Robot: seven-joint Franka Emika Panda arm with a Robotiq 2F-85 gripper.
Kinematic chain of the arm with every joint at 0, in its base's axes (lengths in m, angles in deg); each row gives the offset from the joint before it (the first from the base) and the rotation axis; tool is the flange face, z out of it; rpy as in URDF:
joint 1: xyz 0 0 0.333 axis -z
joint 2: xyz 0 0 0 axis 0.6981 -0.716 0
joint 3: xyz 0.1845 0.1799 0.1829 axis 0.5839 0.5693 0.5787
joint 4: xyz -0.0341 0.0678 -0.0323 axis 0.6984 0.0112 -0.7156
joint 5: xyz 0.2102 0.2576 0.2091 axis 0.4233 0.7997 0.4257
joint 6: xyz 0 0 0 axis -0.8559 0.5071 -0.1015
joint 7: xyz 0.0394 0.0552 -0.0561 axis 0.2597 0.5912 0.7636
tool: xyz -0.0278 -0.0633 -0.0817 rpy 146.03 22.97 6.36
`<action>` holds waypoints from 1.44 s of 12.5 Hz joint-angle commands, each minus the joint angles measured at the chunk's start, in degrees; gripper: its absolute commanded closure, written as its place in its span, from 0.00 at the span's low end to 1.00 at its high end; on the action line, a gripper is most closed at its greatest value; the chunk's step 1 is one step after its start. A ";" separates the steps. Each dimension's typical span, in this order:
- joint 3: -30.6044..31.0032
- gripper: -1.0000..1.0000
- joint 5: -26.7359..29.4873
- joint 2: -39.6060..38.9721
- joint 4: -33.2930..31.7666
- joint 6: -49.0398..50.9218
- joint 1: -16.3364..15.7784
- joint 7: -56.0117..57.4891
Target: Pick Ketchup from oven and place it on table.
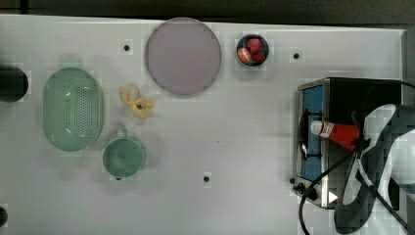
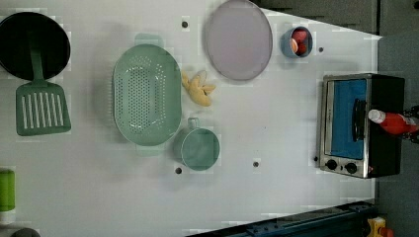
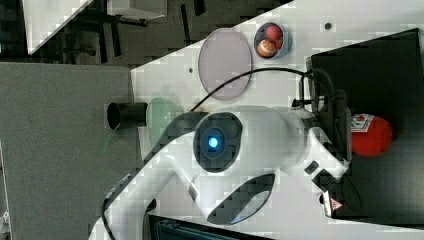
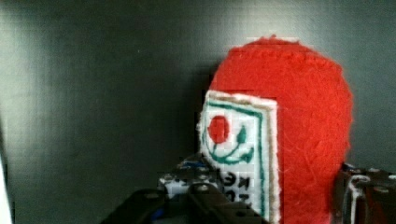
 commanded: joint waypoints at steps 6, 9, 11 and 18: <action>11.19 0.37 -1.25 12.36 13.61 16.18 -9.16 2.05; 18.50 0.37 -1.26 12.40 12.93 17.78 -11.47 2.05; 23.51 0.37 -1.61 12.43 9.79 17.67 -13.08 2.01; 25.18 0.37 -7.59 12.17 -15.29 -5.42 -15.27 1.93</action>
